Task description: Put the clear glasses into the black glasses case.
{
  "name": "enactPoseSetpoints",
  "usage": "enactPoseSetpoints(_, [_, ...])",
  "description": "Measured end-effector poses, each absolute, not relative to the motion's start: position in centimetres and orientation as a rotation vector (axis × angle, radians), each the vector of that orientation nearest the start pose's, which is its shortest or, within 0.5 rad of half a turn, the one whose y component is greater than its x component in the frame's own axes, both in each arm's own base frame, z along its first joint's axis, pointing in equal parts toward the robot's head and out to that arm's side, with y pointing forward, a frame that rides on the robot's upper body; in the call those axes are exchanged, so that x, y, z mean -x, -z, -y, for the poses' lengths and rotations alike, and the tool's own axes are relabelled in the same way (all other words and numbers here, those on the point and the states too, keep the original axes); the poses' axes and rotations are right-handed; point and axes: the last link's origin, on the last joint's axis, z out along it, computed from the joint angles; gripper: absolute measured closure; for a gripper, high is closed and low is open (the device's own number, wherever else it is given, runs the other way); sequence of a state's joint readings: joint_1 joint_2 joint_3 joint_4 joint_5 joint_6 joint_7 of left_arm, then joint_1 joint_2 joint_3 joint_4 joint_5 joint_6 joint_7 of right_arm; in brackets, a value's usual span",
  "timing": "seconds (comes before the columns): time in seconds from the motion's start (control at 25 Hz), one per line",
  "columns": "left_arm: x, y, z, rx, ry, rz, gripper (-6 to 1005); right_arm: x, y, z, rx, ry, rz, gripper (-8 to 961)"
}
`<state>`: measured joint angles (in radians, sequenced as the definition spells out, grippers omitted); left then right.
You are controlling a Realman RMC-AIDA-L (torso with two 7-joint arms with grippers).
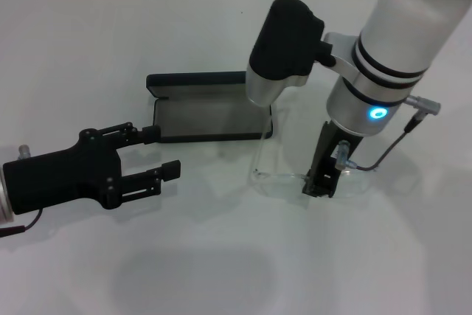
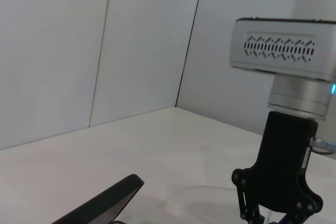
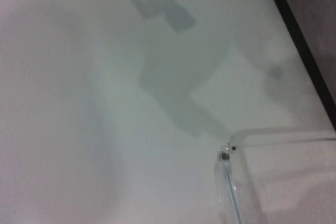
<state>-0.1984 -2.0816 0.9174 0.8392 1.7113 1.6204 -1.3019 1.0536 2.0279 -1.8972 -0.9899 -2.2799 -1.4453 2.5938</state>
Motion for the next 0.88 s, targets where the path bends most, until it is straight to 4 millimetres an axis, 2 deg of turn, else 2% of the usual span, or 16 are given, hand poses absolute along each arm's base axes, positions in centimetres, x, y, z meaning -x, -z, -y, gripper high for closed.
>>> enactPoseSetpoints(0.16, [29.4, -1.7, -26.0, 2.629, 0.807, 0.571, 322, -8.9, 8.6, -34.7, 2.891, 0.884, -0.398, 839])
enactPoseSetpoints(0.32, [29.3, -2.6, -26.3, 2.580, 0.854, 0.569, 325, -8.4, 6.8, -34.3, 2.855, 0.836, -0.399, 839])
enactPoseSetpoints(0.6, [28.4, -4.0, -26.5, 2.505, 0.986, 0.517, 331, -6.8, 2.6, -32.6, 2.841, 0.592, -0.360, 839])
enactPoseSetpoints(0.88, [27.8, -6.1, -26.8, 2.374, 1.118, 0.469, 336, -7.1, -0.1, -31.8, 2.892, 0.285, -0.348, 839])
